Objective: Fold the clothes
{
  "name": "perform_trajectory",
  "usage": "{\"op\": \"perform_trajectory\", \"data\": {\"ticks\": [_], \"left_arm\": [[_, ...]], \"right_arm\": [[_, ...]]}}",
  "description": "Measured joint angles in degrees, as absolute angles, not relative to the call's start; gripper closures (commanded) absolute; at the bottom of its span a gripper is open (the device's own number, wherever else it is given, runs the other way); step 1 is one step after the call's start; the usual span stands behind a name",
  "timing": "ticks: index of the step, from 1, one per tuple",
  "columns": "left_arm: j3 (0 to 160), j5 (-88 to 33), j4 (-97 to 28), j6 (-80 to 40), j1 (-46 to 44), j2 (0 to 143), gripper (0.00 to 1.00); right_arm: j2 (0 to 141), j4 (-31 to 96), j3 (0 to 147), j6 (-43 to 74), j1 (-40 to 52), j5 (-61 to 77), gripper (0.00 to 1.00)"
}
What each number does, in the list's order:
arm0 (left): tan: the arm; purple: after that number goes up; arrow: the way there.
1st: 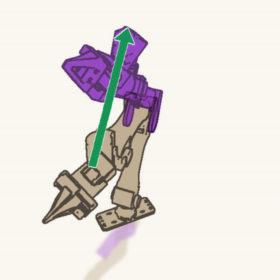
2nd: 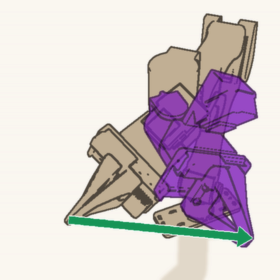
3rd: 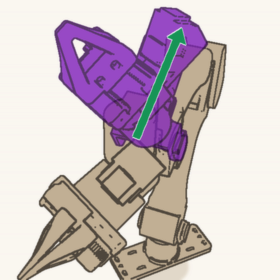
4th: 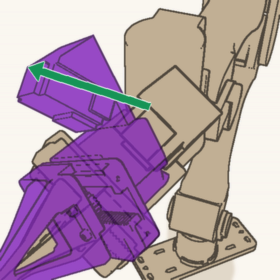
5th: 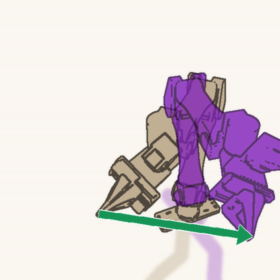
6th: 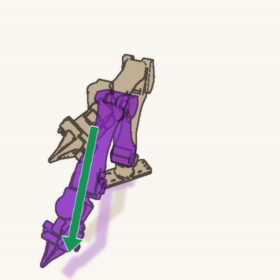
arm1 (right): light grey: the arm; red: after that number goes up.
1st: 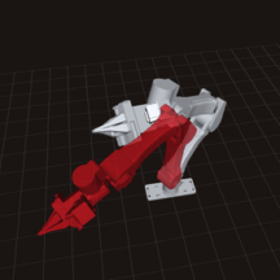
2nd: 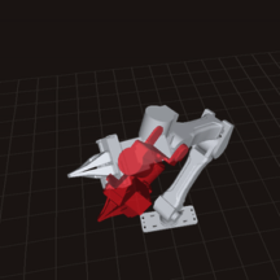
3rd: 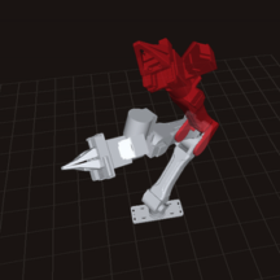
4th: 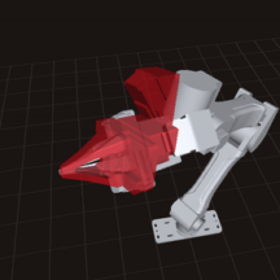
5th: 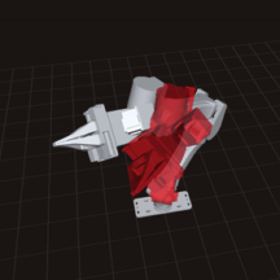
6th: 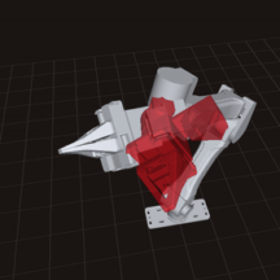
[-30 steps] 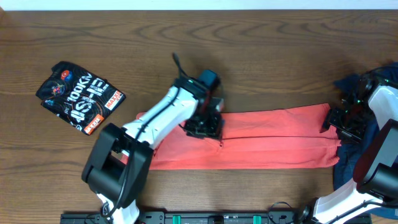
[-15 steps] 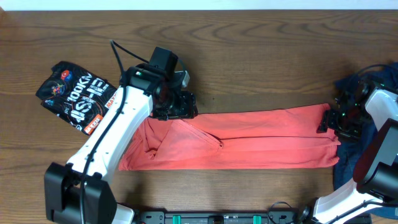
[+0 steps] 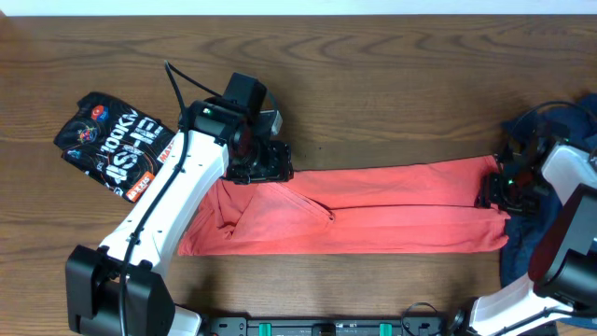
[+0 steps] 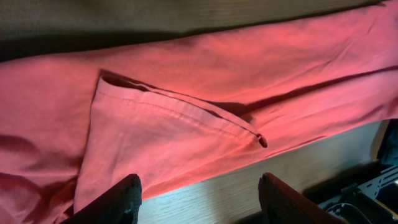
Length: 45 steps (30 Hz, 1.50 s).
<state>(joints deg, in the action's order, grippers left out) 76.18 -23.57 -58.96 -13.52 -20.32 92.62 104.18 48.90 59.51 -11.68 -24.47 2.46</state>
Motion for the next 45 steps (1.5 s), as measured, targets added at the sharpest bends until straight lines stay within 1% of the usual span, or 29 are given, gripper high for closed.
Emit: {"op": "perform_trajectory", "data": {"ticks": [2,3,5,6,10,16,21,24,27,35,45], "left_arm": [[76.2,-23.6,-59.2,-13.5,-20.3,92.6,0.38],[76.2,-23.6,-59.2,-13.5,-20.3,92.6,0.38],[76.2,-23.6,-59.2,-13.5,-20.3,92.6,0.38],[76.2,-23.6,-59.2,-13.5,-20.3,92.6,0.38],[76.2,-23.6,-59.4,-13.5,-19.9,92.6,0.38],[76.2,-23.4,-61.0,-13.5,-16.1,92.6,0.38],[76.2,-23.3,-61.8,-13.5,-13.3,92.6,0.38],[76.2,-23.3,-62.0,-13.5,-12.5,92.6,0.38],[76.2,-23.3,-62.3,-13.5,-12.2,92.6,0.38],[76.2,-23.3,-62.7,-13.5,-12.1,92.6,0.37],[76.2,-23.3,-62.7,-13.5,-12.1,92.6,0.37]], "right_arm": [[103.7,48.2,58.9,-12.1,-24.5,2.2,0.47],[103.7,48.1,58.8,-12.3,-24.5,1.9,0.55],[103.7,47.9,58.8,-12.6,-24.5,1.2,0.80],[103.7,47.9,58.8,-12.7,-24.5,1.3,0.86],[103.8,48.4,58.9,-12.4,-24.5,3.1,0.99],[106.3,54.5,64.7,-9.3,-24.5,3.3,0.99],[106.6,64.4,76.1,-7.0,-23.9,4.0,0.99],[106.5,70.2,81.5,-6.2,-21.5,5.1,0.99],[106.5,73.6,83.0,-5.9,-17.4,5.7,0.99],[106.5,78.7,83.1,-2.3,-2.9,6.3,0.99],[106.5,77.4,83.0,7.0,15.1,6.4,0.99]]}}
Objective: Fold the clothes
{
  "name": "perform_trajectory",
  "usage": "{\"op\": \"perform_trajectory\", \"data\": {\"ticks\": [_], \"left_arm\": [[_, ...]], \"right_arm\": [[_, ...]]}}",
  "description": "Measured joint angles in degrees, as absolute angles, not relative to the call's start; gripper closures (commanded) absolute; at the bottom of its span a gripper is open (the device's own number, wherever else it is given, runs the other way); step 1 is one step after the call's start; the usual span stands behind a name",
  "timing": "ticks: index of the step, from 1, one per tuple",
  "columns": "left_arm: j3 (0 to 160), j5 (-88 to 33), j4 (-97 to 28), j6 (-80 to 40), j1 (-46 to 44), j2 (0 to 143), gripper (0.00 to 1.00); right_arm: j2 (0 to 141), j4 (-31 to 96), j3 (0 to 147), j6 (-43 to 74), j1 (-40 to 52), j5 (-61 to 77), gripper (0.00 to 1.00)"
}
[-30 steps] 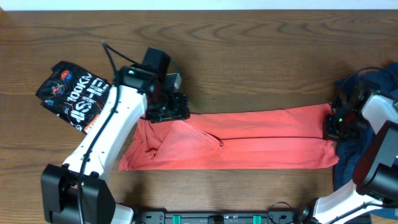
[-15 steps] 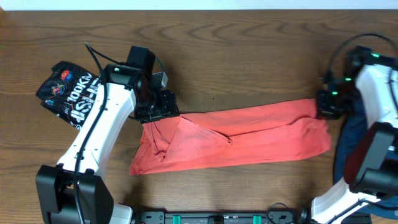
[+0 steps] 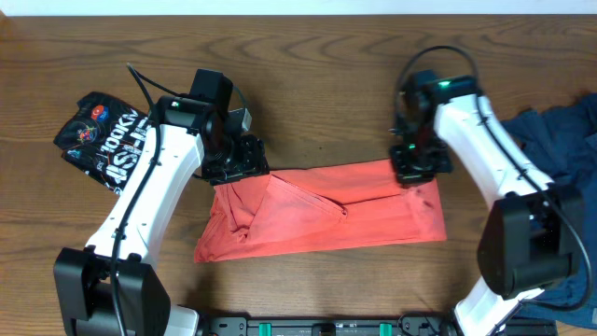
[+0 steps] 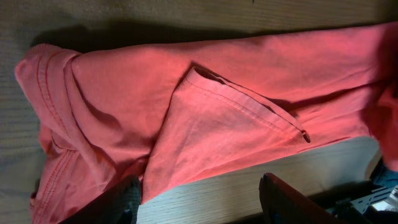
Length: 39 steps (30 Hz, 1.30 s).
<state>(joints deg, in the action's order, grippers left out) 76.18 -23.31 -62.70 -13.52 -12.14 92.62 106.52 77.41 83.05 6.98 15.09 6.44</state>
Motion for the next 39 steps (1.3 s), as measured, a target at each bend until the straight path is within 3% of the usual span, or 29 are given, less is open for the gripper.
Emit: {"op": "perform_trajectory", "data": {"ticks": [13,17,19,20,26,29,31,34,39], "left_arm": [[76.2,-23.3,-62.7,-13.5,-12.1,92.6,0.37],[76.2,-23.3,-62.7,-13.5,-12.1,92.6,0.36],[76.2,-23.3,-62.7,-13.5,-12.1,92.6,0.36],[76.2,-23.3,-62.7,-13.5,-12.1,92.6,0.37],[76.2,-23.3,-62.8,-13.5,-12.1,92.6,0.37],[76.2,-23.3,-63.2,-13.5,-12.1,92.6,0.36],[76.2,-23.1,-63.4,-13.4,-12.1,92.6,0.29],[76.2,-21.8,-64.8,-13.6,-12.1,92.6,0.28],[76.2,-20.3,-65.6,-13.7,-12.1,92.6,0.27]], "right_arm": [[106.5,72.1,79.4,14.7,25.4,6.6,0.98],[106.5,71.5,79.4,15.2,26.7,6.9,0.69],[106.5,70.7,79.3,15.6,27.4,7.9,0.46],[106.5,70.0,79.3,15.1,27.7,9.2,0.43],[106.5,66.3,79.3,10.3,28.3,16.7,0.38],[106.5,66.3,79.3,12.7,28.3,13.5,0.37],[106.5,66.9,79.3,15.4,28.3,9.3,0.36],[106.5,67.9,79.3,18.7,27.9,5.1,0.27],[106.5,69.4,78.8,17.9,27.8,4.3,0.25]]}}
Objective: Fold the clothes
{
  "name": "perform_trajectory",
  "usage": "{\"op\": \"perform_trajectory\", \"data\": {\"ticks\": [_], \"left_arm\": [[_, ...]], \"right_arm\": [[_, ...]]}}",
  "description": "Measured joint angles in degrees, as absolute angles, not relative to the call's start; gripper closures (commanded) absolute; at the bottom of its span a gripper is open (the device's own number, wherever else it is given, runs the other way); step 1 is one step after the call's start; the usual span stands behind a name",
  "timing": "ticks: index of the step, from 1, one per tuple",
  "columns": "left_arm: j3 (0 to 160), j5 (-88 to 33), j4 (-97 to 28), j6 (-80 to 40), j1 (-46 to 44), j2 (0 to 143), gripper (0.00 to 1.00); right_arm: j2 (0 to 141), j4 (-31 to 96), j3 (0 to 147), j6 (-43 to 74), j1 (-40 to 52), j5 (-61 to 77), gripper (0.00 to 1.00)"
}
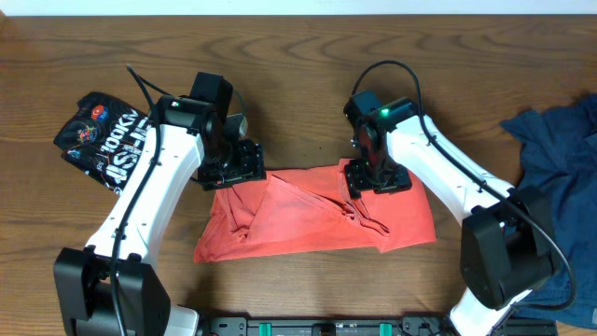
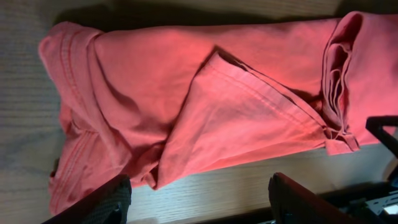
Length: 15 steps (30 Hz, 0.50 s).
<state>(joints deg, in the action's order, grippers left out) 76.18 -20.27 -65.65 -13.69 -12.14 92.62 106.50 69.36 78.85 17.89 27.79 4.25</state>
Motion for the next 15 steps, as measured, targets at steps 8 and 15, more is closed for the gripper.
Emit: {"op": "perform_trajectory", "data": {"ticks": [8,15], "left_arm": [[76.2,-19.4,-65.6,-13.7,-12.1,92.6,0.27],[76.2,-19.3,-65.6,-13.7,-12.1,92.6,0.27]], "right_arm": [[106.5,60.8,71.5,17.8,30.0,4.5,0.48],[106.5,57.3,68.0,19.9,30.0,4.8,0.70]]}}
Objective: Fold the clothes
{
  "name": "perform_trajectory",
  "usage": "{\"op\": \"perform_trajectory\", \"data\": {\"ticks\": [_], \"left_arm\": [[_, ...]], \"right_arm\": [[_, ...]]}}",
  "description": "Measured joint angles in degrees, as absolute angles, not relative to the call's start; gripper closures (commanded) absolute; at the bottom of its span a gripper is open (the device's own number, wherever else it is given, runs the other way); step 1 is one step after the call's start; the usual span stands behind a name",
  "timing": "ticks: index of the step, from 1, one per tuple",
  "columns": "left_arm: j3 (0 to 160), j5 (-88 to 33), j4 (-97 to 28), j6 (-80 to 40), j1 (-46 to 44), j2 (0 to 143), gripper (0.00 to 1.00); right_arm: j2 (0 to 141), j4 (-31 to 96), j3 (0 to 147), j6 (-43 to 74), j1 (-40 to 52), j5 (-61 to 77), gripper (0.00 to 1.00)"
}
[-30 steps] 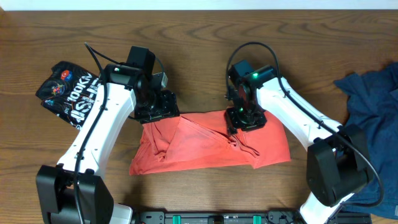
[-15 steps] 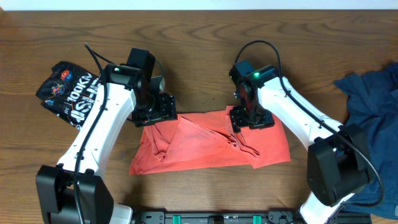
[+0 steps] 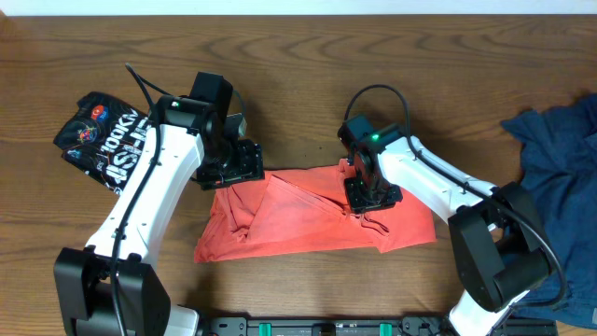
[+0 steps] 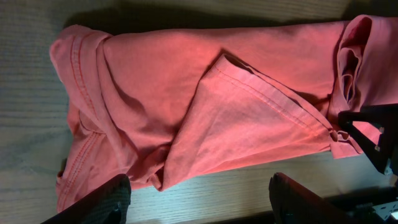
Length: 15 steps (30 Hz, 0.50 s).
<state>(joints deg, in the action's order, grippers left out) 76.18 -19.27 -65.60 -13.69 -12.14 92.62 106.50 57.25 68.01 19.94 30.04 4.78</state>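
Observation:
The red trousers [image 3: 280,219] lie folded short in the middle of the table, with the waistband at the left. In the left wrist view the red trousers [image 4: 186,99] show a triangular flap on top. My left gripper [image 3: 231,170] hovers open over the waistband end; its fingertips [image 4: 109,200] hold nothing. My right gripper [image 3: 370,191] is down on the folded-over leg end, shut on bunched cloth [image 4: 348,68]. Its black fingers [image 4: 373,134] show at the right edge of the left wrist view.
A black printed shirt [image 3: 112,145] lies folded at the far left. A blue garment [image 3: 550,177] is heaped at the right edge. The arms' bases stand at the table's front edge.
My right gripper has shifted slightly toward the front edge and lower onto the trousers, with the leg end. The left gripper has stayed over the waistband.
The trousers lay stretched full length, my right gripper at the leg ends on the right and my left at the waist. Then the right gripper had the leg ends halfway across. By now they are over the trousers' middle and the trousers are half as long.

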Motion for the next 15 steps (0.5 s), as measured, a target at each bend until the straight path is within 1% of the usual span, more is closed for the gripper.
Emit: {"op": "perform_trajectory", "data": {"ticks": [1,5,15], "left_arm": [[76.2,-19.3,-65.6,-13.7,-12.1,92.6,0.27],[76.2,-19.2,-65.6,-13.7,-12.1,92.6,0.27],[76.2,-19.3,-65.6,-13.7,-12.1,92.6,0.27]], "right_arm": [[106.5,57.0,68.0,20.0,30.0,5.0,0.71],[106.5,56.1,68.0,20.4,30.0,6.3,0.68],[106.5,57.9,68.9,20.0,30.0,9.1,0.70]]}}
